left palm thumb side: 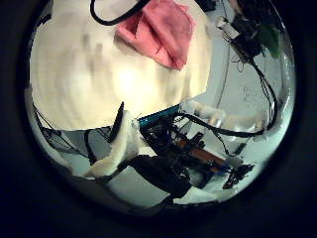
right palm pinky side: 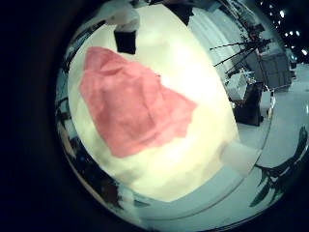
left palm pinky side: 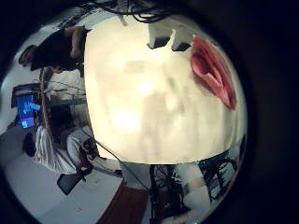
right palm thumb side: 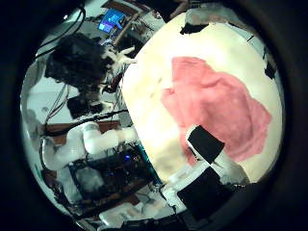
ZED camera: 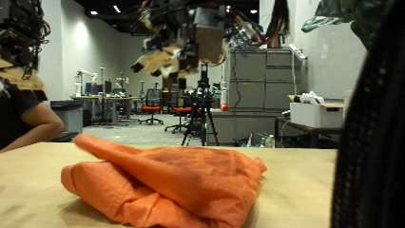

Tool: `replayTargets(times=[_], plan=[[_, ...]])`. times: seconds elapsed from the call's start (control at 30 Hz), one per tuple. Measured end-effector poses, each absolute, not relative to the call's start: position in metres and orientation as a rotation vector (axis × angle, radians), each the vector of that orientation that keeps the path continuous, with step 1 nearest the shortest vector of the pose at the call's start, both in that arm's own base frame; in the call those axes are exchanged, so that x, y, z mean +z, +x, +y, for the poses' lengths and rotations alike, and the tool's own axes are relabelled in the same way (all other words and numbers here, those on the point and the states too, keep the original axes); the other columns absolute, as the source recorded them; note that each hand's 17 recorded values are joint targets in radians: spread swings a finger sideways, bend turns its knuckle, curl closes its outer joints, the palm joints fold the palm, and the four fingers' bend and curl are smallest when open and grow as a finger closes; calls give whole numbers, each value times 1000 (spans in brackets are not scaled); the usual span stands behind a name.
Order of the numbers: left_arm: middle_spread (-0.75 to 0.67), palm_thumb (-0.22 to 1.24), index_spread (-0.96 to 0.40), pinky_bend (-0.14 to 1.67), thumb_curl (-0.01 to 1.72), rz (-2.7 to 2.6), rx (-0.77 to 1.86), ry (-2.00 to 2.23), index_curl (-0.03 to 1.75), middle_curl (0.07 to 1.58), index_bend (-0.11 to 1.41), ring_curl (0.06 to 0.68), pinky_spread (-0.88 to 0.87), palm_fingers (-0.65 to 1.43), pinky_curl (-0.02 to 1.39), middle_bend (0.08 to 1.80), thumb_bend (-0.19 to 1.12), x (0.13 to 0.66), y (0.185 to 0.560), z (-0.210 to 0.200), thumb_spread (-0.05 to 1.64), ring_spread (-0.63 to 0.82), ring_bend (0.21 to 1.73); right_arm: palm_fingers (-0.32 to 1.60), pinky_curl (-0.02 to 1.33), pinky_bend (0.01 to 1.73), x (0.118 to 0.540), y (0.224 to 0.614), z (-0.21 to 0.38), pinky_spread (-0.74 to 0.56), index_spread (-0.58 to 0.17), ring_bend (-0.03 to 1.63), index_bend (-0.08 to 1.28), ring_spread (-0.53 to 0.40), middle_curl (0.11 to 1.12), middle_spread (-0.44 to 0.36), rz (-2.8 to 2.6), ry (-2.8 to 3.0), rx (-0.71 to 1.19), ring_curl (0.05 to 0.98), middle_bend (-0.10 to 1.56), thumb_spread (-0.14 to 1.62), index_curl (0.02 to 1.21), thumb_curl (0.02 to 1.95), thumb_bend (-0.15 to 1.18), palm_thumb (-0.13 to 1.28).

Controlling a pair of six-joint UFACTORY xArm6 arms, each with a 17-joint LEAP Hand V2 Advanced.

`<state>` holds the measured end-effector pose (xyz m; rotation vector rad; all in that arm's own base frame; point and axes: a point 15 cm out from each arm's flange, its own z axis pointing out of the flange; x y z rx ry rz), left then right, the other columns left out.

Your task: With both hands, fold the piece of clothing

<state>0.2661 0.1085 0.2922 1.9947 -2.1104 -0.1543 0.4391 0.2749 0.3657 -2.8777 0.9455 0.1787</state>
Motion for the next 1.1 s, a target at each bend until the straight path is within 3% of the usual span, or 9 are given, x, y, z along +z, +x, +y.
replayTargets(times=[0.1,0.2,0.53,0.73,1.1], plan=[[281,481,94,401,333,-2140,-145,1987,268,308,157,221,456,3,315,196,-20,303,265,94,1204,489,545,150,506,460,390,413,245,444,-395,527,578,180,490,-62,984,-2906,236,319,442,1087,550,450,-18,840],[279,475,91,400,334,-2171,-127,1976,271,310,159,222,459,17,315,196,-20,310,268,77,1197,487,547,142,468,372,417,391,209,442,-375,484,604,170,479,-71,1050,-2899,259,308,435,1094,555,444,-21,835],[299,456,86,418,343,-2226,-242,1832,271,310,155,224,444,10,319,187,-23,340,257,4,1139,480,564,199,383,264,408,326,130,441,-342,368,513,184,412,-27,1286,-2828,321,260,331,1126,489,421,-19,799],[283,453,82,416,346,-2235,-242,1860,273,313,153,223,437,24,316,198,-20,345,253,-4,1133,477,574,223,358,223,386,300,88,440,-342,311,478,193,388,-44,1519,-2791,313,243,280,1132,465,400,-24,779],[273,461,80,416,346,-2127,-202,1919,273,324,153,218,438,37,314,199,-20,332,245,5,1128,473,572,270,301,173,386,282,91,425,-347,229,420,212,370,-7,1619,-2805,310,226,252,1141,435,359,-19,754]])
